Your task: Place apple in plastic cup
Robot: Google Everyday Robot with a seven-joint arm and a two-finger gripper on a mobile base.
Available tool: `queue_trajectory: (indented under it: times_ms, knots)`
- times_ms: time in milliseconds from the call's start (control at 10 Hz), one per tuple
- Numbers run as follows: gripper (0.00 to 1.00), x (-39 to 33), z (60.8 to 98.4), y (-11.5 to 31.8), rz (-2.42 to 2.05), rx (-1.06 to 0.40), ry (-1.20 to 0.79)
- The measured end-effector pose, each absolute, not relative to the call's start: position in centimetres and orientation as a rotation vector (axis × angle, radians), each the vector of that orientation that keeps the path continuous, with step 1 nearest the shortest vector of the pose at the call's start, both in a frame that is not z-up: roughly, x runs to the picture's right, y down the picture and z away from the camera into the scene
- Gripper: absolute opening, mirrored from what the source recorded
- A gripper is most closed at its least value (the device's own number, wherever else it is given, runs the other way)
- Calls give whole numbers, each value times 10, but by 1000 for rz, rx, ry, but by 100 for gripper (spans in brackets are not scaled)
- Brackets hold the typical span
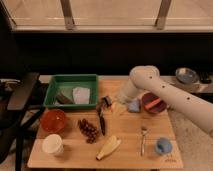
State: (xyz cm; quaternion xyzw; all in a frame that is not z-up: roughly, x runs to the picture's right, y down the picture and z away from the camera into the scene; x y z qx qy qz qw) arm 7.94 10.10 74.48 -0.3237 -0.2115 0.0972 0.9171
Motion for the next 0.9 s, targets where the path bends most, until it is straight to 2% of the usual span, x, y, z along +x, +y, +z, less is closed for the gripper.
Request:
queue_trajectory:
  times_ms: [400,700,900]
  knots:
    - [0,175,736,118,352,-673,-355]
    - [0,246,714,144,499,-660,-277]
    - [0,268,703,158,543,-649,-246]
